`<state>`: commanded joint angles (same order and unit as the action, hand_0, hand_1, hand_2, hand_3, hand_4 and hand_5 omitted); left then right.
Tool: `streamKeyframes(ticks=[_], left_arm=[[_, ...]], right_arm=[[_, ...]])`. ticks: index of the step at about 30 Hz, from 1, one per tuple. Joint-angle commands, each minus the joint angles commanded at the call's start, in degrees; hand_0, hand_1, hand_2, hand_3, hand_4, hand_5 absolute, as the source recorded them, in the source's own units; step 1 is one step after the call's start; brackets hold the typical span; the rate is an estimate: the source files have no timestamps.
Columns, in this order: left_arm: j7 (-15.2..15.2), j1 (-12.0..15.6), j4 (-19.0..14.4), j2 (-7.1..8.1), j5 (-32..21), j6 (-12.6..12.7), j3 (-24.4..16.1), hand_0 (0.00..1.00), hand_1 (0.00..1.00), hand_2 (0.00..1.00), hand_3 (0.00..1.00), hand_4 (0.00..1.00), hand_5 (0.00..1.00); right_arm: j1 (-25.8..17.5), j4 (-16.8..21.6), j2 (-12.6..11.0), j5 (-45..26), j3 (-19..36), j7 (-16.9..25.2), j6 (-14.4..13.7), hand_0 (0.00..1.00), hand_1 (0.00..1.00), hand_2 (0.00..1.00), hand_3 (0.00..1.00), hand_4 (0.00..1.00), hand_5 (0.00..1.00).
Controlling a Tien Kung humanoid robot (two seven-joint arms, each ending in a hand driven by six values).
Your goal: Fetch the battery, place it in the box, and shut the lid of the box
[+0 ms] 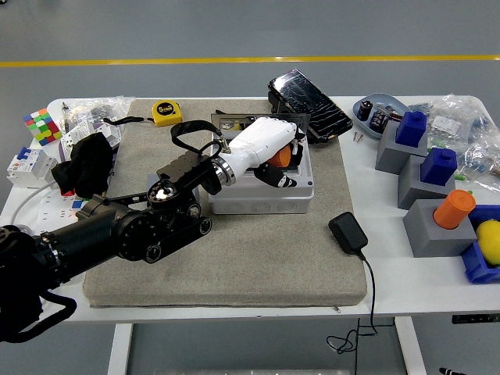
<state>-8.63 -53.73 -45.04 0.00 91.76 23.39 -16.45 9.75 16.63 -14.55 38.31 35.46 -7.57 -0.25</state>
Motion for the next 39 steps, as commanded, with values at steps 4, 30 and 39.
streamKeyframes(ticks=[4, 30, 39], left_arm=[[0.20, 0.16, 0.44, 0.00, 0.60, 0.28, 0.04, 0.370, 0.571, 0.558, 0.624, 0.998, 0.097], [-0.56, 5.17, -11.78, 3.61, 3.96, 3.24, -15.03, 0.685, 0.839, 0.825, 0.837, 0.998, 0.328], [9.47, 6.15, -11.23, 6.09, 5.77, -3.63, -17.02, 0.739, 0.919, 0.907, 0.900, 0.998, 0.422]], right_arm=[[-0.08, 0.08, -0.02, 0.15, 0.06, 0.00, 0.01, 0.666, 0.665, 0.674, 0.548, 0.895, 0.493], [-0.66, 0.20, 0.19, 0.75, 1.49, 0.00, 0.09, 0.667, 0.664, 0.673, 0.548, 0.892, 0.490], [-0.78, 0.55, 0.27, 1.15, 2.10, -0.02, 0.09, 0.665, 0.664, 0.673, 0.547, 0.892, 0.489]])
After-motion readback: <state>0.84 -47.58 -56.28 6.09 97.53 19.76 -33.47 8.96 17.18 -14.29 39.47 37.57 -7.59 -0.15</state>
